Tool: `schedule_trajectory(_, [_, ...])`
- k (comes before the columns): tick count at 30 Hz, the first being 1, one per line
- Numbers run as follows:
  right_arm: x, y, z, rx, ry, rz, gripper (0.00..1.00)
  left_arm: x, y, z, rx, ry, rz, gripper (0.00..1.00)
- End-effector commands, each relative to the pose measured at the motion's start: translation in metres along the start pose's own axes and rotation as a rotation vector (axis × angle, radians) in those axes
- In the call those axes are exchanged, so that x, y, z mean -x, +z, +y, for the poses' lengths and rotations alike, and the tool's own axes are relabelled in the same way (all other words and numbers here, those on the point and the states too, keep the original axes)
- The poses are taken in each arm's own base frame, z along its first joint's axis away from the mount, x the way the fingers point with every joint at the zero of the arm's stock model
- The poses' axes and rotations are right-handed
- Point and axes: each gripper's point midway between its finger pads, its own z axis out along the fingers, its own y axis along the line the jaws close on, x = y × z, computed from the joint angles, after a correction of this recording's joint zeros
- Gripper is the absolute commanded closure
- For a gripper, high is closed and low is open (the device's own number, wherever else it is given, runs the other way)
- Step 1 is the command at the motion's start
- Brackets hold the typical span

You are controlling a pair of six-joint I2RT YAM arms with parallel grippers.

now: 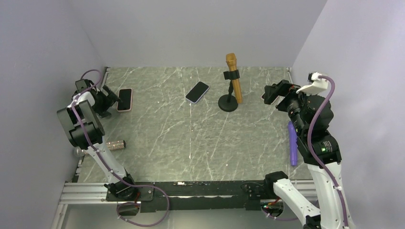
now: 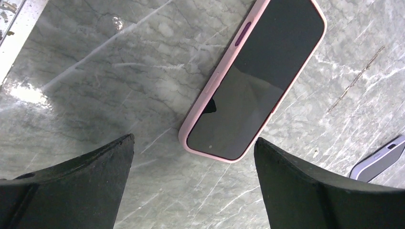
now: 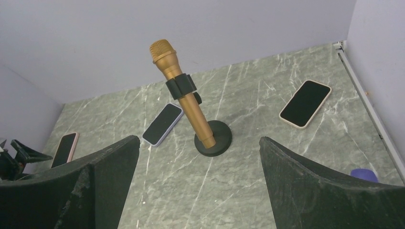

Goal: Take the phone out of the phone case
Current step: Move the phone to the center of the board.

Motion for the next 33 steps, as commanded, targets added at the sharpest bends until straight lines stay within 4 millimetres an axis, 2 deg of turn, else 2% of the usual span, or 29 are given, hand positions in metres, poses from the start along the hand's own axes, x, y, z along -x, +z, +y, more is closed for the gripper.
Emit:
schedule_trajectory(1, [0.009,-0.003,0.005,0.032,0.024,-0.05,0.0,0.016,0.0,-0.011,-0.013,0.017,-0.033,0.01])
schedule_trajectory(9, [0.009,-0.006,0.006,0.04,0.027,-0.056,0.0,0.011,0.02,-0.005,0.004,-0.02,-0.018,0.01])
schedule_trajectory(12, [0.009,-0.008,0.006,0.045,0.028,-0.063,0.0,0.011,0.02,-0.009,-0.001,-0.019,-0.02,0.01])
schedule_trajectory(27, [0.011,-0.018,0.004,0.049,0.025,-0.088,0.0,-0.024,0.031,-0.037,0.186,0.225,0.087,0.0])
schedule_trajectory(33, [0.01,-0.019,0.005,0.058,0.029,-0.088,0.0,-0.032,0.033,-0.036,0.323,0.3,0.107,0.01])
